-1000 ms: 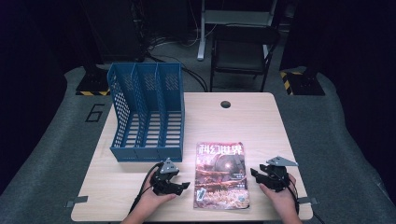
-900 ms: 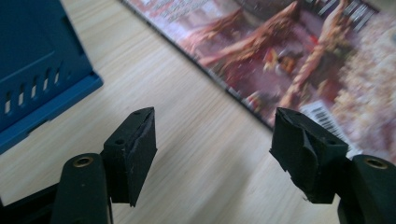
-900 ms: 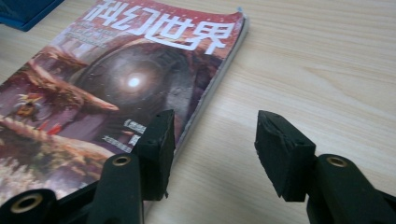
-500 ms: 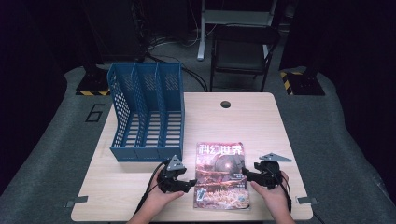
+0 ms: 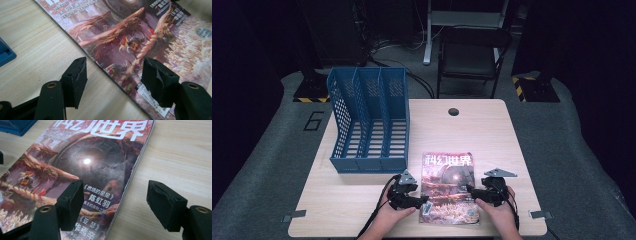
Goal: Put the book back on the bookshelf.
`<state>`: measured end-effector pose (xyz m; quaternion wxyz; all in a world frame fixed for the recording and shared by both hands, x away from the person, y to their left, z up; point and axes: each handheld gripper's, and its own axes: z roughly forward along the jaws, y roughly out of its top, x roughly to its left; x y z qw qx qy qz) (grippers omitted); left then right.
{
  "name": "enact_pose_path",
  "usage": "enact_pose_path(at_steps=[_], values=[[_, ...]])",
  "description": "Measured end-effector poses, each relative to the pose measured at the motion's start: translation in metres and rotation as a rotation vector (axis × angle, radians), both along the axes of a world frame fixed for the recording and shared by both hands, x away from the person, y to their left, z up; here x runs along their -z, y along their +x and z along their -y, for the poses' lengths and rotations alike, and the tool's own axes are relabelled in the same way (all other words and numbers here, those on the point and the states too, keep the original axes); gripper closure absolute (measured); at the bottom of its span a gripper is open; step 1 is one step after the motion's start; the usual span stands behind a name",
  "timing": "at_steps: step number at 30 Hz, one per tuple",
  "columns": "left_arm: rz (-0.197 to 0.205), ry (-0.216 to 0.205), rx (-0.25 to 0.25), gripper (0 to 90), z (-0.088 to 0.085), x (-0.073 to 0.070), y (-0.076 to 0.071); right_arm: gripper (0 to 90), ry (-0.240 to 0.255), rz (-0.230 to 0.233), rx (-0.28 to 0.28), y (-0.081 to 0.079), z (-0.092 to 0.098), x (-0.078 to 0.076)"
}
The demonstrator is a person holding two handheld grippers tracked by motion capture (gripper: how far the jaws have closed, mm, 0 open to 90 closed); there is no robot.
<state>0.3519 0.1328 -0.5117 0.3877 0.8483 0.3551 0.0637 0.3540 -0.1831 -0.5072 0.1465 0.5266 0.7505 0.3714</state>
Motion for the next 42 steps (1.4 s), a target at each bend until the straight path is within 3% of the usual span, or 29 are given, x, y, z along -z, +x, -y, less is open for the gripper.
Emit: enact_pose_path(at_steps=[5, 11, 17, 24, 26, 33, 37, 40, 42], values=[[0.017, 0.028, 0.003, 33.4, 0.006, 0.003, -0.001, 29.9, 0.000, -0.032, -0.003, 0.002, -0.005, 0.007], [0.031, 0.056, 0.024, 29.9, 0.013, 0.006, -0.005, 30.1, 0.000, -0.036, -0.004, 0.003, -0.008, 0.009], [0.054, 0.046, 0.058, 27.7, 0.020, 0.009, -0.012, 30.4, 0.023, -0.041, 0.012, 0.002, -0.011, 0.009], [0.074, 0.042, 0.033, 27.2, 0.022, 0.011, -0.018, 33.2, 0.044, -0.055, 0.021, 0.000, -0.015, 0.009], [0.078, 0.044, 0.029, 27.2, 0.023, 0.011, -0.020, 32.9, 0.027, -0.046, 0.017, -0.001, -0.017, 0.009], [0.068, 0.053, 0.023, 27.2, 0.024, 0.010, -0.026, 38.8, 0.053, -0.071, 0.077, -0.006, -0.018, 0.008], [0.060, 0.048, 0.011, 27.2, 0.024, 0.010, -0.030, 38.8, 0.024, -0.066, 0.061, -0.009, -0.020, 0.007], [0.066, 0.042, 0.011, 27.2, 0.024, 0.011, -0.030, 38.7, 0.052, -0.081, 0.076, -0.007, -0.019, 0.007], [0.072, 0.036, 0.010, 27.2, 0.023, 0.012, -0.031, 38.4, 0.047, -0.061, 0.069, -0.006, -0.018, 0.006]])
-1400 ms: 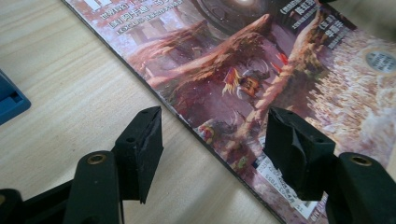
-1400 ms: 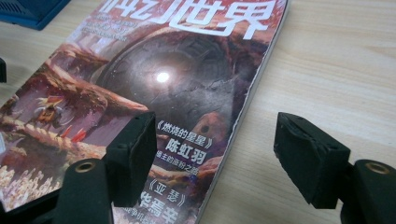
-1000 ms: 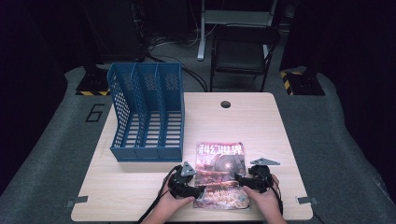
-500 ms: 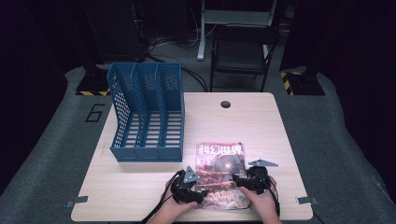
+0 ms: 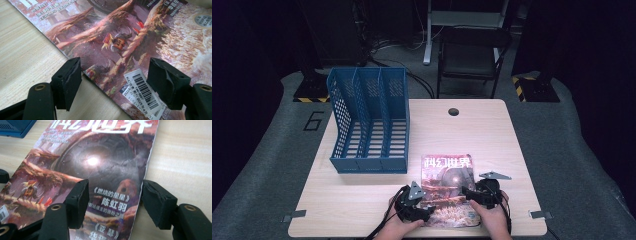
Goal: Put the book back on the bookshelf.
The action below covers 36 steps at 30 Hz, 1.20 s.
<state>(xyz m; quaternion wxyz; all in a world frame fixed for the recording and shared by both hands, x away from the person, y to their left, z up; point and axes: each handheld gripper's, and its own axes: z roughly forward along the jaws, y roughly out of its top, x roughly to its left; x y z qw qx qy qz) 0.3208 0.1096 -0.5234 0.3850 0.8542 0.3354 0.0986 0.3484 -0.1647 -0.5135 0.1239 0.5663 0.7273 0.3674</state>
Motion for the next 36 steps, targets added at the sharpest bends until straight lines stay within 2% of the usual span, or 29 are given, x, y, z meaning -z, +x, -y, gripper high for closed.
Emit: enact_pose_path(at_steps=[3, 8, 18, 20, 24, 28, 31, 36], values=[[0.006, 0.000, 0.003, 27.2, -0.001, 0.000, 0.000, 35.5, -0.035, 0.019, 0.000, 0.001, -0.003, 0.000], [0.007, -0.010, 0.001, 27.2, -0.001, 0.001, -0.001, 35.1, -0.027, 0.007, 0.010, 0.004, -0.004, 0.002], [0.020, -0.017, 0.000, 27.3, -0.002, 0.002, -0.002, 31.6, 0.035, 0.005, 0.026, 0.004, -0.003, 0.003], [0.023, -0.014, -0.001, 27.3, -0.002, 0.002, -0.002, 32.3, 0.056, -0.002, 0.028, 0.005, -0.001, 0.003], [0.022, -0.013, -0.001, 27.3, -0.002, 0.002, -0.002, 36.9, 0.068, -0.015, 0.043, 0.006, 0.001, 0.002], [0.021, -0.020, -0.004, 27.3, -0.002, 0.003, -0.002, 37.6, 0.088, -0.020, 0.045, 0.006, 0.003, 0.000], [0.027, -0.011, 0.005, 27.3, -0.003, 0.002, -0.001, 37.5, 0.089, 0.005, 0.025, 0.005, 0.004, -0.003], [0.029, -0.013, 0.006, 27.3, -0.003, 0.003, -0.002, 37.9, 0.163, 0.055, 0.001, 0.000, 0.006, -0.014]])
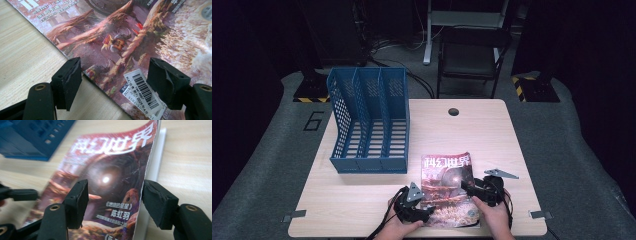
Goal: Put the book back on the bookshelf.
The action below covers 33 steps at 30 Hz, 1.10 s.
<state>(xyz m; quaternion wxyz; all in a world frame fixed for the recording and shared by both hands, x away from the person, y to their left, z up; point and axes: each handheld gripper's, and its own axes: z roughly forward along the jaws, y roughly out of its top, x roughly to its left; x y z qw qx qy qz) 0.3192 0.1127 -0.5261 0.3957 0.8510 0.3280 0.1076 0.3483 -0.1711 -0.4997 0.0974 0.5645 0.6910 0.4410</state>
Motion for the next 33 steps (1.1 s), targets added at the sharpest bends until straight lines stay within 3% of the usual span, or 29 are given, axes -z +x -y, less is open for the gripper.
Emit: enact_pose_path(at_steps=[7, 12, 24, 33], values=[[-0.003, -0.003, -0.005, 27.4, 0.001, 0.000, 0.000, 40.2, 0.063, 0.016, -0.018, -0.002, 0.001, -0.008], [-0.001, 0.001, 0.000, 27.4, 0.000, 0.000, 0.000, 42.3, 0.043, -0.009, -0.010, -0.006, 0.001, -0.007], [-0.001, -0.015, 0.001, 27.4, -0.001, 0.001, -0.001, 43.5, 0.058, 0.003, -0.028, -0.008, -0.003, -0.012], [0.020, -0.032, -0.001, 27.4, -0.002, 0.003, -0.002, 43.6, 0.059, -0.016, -0.018, 0.004, -0.002, -0.007]])
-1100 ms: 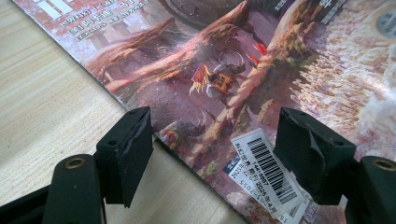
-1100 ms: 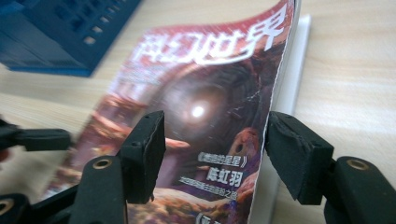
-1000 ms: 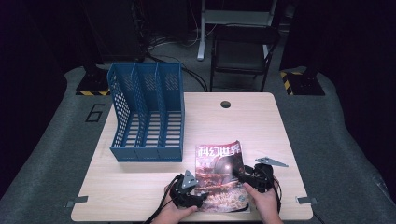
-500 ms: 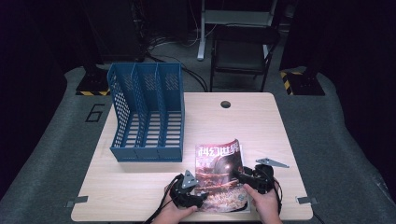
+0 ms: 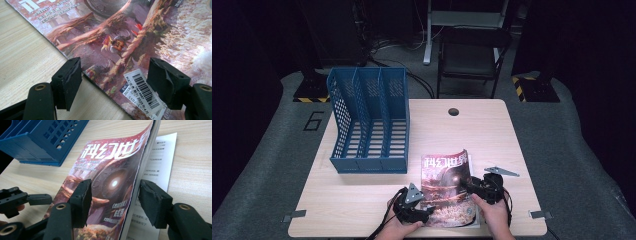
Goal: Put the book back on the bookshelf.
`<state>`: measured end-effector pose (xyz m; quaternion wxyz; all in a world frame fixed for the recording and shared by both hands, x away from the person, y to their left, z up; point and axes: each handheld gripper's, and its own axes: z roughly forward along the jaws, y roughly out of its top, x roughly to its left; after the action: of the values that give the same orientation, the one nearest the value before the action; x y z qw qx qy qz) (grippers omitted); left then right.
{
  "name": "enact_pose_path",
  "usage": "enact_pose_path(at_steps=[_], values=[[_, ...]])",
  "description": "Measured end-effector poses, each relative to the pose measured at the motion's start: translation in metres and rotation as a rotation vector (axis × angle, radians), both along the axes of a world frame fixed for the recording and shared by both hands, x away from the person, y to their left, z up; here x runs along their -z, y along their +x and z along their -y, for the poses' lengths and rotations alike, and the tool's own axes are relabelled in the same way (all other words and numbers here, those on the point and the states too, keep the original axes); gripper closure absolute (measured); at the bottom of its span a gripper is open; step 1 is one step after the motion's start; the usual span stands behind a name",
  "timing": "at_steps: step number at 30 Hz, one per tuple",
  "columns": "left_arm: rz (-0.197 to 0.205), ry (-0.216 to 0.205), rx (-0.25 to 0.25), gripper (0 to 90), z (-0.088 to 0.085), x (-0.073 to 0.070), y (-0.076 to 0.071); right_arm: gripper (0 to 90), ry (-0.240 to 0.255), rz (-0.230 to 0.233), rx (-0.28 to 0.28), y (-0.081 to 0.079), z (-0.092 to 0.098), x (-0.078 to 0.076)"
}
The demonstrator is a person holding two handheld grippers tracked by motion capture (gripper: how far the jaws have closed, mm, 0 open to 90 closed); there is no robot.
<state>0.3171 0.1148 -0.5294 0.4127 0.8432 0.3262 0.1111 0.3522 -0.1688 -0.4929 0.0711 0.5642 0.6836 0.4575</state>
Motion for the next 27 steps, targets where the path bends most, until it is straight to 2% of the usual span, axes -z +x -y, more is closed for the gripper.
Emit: enact_pose_path(at_steps=[4, 10, 14, 20, 24, 25, 27], values=[[-0.005, -0.006, -0.001, 27.4, 0.000, 0.000, 0.000, 43.7, -0.012, -0.007, 0.002, 0.006, 0.001, 0.005], [-0.006, -0.007, -0.002, 27.4, 0.000, 0.000, 0.000, 44.3, -0.025, -0.042, 0.004, 0.012, 0.000, 0.012], [-0.006, -0.008, -0.003, 27.4, 0.000, 0.000, 0.000, 44.3, -0.058, -0.051, -0.002, 0.016, -0.003, 0.018], [0.000, -0.001, 0.000, 27.4, 0.000, 0.000, 0.000, 46.2, -0.037, -0.066, -0.006, 0.017, -0.001, 0.020], [-0.001, -0.001, 0.000, 27.5, 0.000, 0.000, 0.000, 47.0, 0.000, -0.082, -0.016, 0.013, -0.003, 0.018], [-0.002, -0.002, -0.001, 27.5, 0.000, 0.000, 0.000, 47.5, 0.000, -0.078, -0.029, 0.011, -0.005, 0.016], [0.002, 0.000, -0.002, 27.5, 0.000, 0.000, 0.000, 48.2, -0.033, -0.069, -0.056, 0.008, -0.010, 0.013]])
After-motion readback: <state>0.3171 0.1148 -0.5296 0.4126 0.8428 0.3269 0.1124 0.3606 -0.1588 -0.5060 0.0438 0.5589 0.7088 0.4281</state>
